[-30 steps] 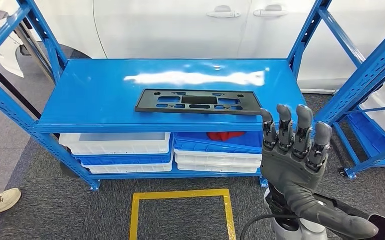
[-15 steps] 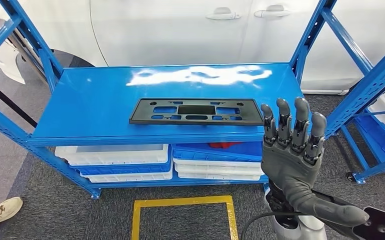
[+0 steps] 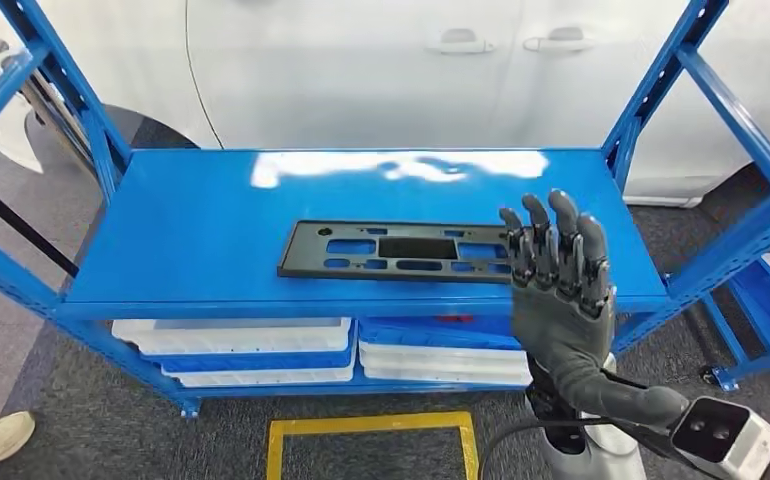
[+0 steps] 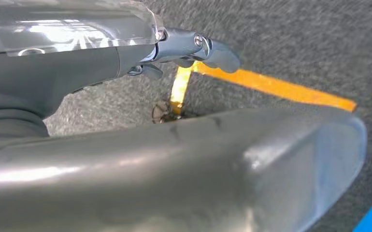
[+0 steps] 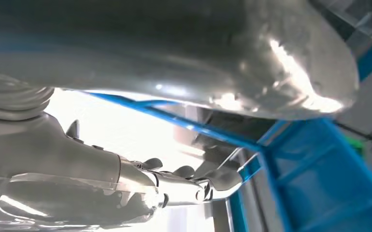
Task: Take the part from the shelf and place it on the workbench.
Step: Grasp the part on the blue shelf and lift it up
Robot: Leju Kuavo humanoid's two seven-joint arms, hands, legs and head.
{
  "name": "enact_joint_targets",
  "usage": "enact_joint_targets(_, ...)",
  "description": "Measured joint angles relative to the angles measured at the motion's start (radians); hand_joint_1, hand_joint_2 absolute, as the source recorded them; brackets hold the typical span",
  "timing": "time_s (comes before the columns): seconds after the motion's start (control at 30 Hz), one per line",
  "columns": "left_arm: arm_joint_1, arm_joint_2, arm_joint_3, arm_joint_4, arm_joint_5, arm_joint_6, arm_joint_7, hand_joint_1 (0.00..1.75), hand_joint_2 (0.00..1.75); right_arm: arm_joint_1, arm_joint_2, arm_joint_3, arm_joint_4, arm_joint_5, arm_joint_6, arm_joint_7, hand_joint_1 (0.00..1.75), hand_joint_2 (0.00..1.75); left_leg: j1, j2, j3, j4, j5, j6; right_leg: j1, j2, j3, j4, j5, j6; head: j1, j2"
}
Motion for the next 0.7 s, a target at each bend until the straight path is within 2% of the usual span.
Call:
enact_joint_targets(0.03,0.000,0.000,0.000,0.000,0.000,0.000,0.000,0.00,0.00,0.000,-0.001,0.000,0.009,0.011,-0.014,0.000,0.00,0.00,0.001,-0.001,0.007,-0.004,-0.004,0.008,-0.001,-0.001,-0.002,0.012,-0.002,0.005,0.000,0.000)
enact_joint_targets(0.1,0.000,-0.001,0.000,0.000,-0.003,0.004,0.004,0.00,0.00,0.005,-0.017,0.018,0.068,0.098,-0.120,0.004,0.00,0.00,0.000,-0.002,0.033,-0.014,-0.021,0.028,-0.002,-0.003,-0.101,0.165,-0.054,0.016,0.000,0.000)
enact_joint_targets(0.13,0.000,-0.001,-0.001,0.000,-0.005,0.008,0.007,0.00,0.00,0.007,-0.026,0.033,0.105,0.153,-0.184,0.007,0.00,0.00,-0.002,-0.003,0.048,-0.017,-0.030,0.035,-0.002,-0.005,-0.156,0.234,-0.071,0.018,0.000,0.000)
enact_joint_targets(0.17,0.000,-0.002,-0.001,0.000,-0.007,0.012,0.009,0.00,0.00,0.008,-0.035,0.052,0.144,0.215,-0.252,0.012,0.00,0.00,-0.005,-0.003,0.060,-0.017,-0.040,0.038,-0.001,-0.005,-0.201,0.272,-0.069,0.016,0.000,0.000)
enact_joint_targets(0.2,0.000,-0.002,-0.001,0.000,-0.008,0.015,0.010,0.00,0.00,0.005,-0.039,0.070,0.171,0.266,-0.300,0.019,0.00,0.00,-0.007,-0.004,0.071,-0.017,-0.047,0.037,0.000,-0.005,-0.195,0.225,-0.025,0.010,0.000,0.000)
enact_joint_targets(0.23,0.001,-0.004,-0.001,0.000,-0.007,0.017,0.010,0.00,0.00,-0.002,-0.042,0.091,0.199,0.324,-0.355,0.030,0.00,0.00,-0.008,-0.005,0.080,-0.018,-0.055,0.036,0.003,-0.005,-0.179,0.156,0.032,0.002,0.000,0.000)
enact_joint_targets(0.27,0.001,-0.006,-0.001,0.000,-0.006,0.019,0.010,0.00,0.00,-0.013,-0.043,0.114,0.226,0.385,-0.417,0.046,0.00,0.00,-0.011,-0.005,0.088,-0.017,-0.062,0.033,0.008,-0.005,-0.163,0.095,0.070,-0.006,0.000,0.000)
enact_joint_targets(0.3,0.000,-0.008,-0.001,0.000,-0.005,0.021,0.009,0.00,0.00,-0.025,-0.044,0.140,0.253,0.452,-0.486,0.069,0.00,0.00,-0.012,-0.004,0.092,-0.017,-0.068,0.029,0.012,-0.004,-0.150,0.052,0.091,-0.013,0.000,0.000)
enact_joint_targets(0.33,-0.001,-0.010,-0.001,0.000,-0.004,0.022,0.008,0.00,0.00,-0.036,-0.045,0.168,0.277,0.521,-0.560,0.093,0.00,0.00,-0.013,-0.004,0.095,-0.017,-0.072,0.023,0.016,-0.004,-0.145,0.030,0.100,-0.019,0.000,0.000)
enact_joint_targets(0.37,-0.001,-0.011,-0.001,0.000,-0.003,0.023,0.007,0.00,0.00,-0.045,-0.047,0.196,0.300,0.586,-0.630,0.116,0.00,0.00,-0.014,-0.004,0.098,-0.014,-0.073,0.017,0.018,-0.003,-0.144,0.027,0.095,-0.023,0.000,0.000)
enact_joint_targets(0.47,0.000,-0.010,-0.001,0.000,-0.006,0.025,0.004,0.00,0.00,-0.062,-0.059,0.276,0.357,0.765,-0.807,0.166,0.00,0.00,-0.013,-0.003,0.098,0.012,-0.088,0.003,0.011,-0.004,-0.122,0.012,0.103,-0.035,0.000,0.000)
enact_joint_targets(0.5,0.000,-0.010,-0.001,0.000,-0.008,0.025,0.003,0.00,0.00,-0.064,-0.064,0.297,0.374,0.815,-0.853,0.175,0.00,0.00,-0.012,-0.002,0.082,0.047,-0.108,-0.001,0.008,-0.006,-0.114,0.007,0.102,-0.038,0.000,0.000)
enact_joint_targets(0.57,0.001,-0.011,-0.001,0.000,-0.009,0.027,0.002,0.00,0.00,-0.063,-0.075,0.333,0.408,0.903,-0.929,0.184,0.00,0.00,-0.005,-0.002,0.017,0.164,-0.164,-0.011,0.007,-0.008,-0.108,0.003,0.098,-0.044,0.000,0.000)
enact_joint_targets(0.6,0.004,-0.011,-0.001,0.000,-0.010,0.028,0.002,0.00,0.00,-0.061,-0.081,0.349,0.424,0.944,-0.961,0.189,0.00,0.44,-0.002,-0.002,-0.020,0.222,-0.185,-0.015,0.007,-0.008,-0.107,0.003,0.096,-0.046,0.000,0.000)
enact_joint_targets(0.63,0.007,-0.011,-0.001,0.000,-0.010,0.029,0.002,0.00,0.00,-0.059,-0.088,0.364,0.440,0.988,-0.990,0.196,0.00,0.87,0.001,-0.002,-0.046,0.255,-0.190,-0.019,0.007,-0.007,-0.106,0.003,0.094,-0.046,0.000,0.000)
enact_joint_targets(0.67,0.010,-0.011,-0.001,0.000,-0.009,0.030,0.002,0.00,0.00,-0.058,-0.092,0.377,0.454,1.033,-1.017,0.206,0.00,1.31,0.003,-0.002,-0.055,0.254,-0.176,-0.022,0.007,-0.006,-0.104,0.004,0.092,-0.045,0.000,0.000)
enact_joint_targets(0.7,0.011,-0.011,-0.001,0.000,-0.009,0.031,0.002,0.00,0.00,-0.058,-0.097,0.390,0.467,1.082,-1.043,0.219,0.00,1.75,0.005,-0.001,-0.047,0.217,-0.142,-0.025,0.007,-0.004,-0.101,0.004,0.090,-0.044,0.000,0.000)
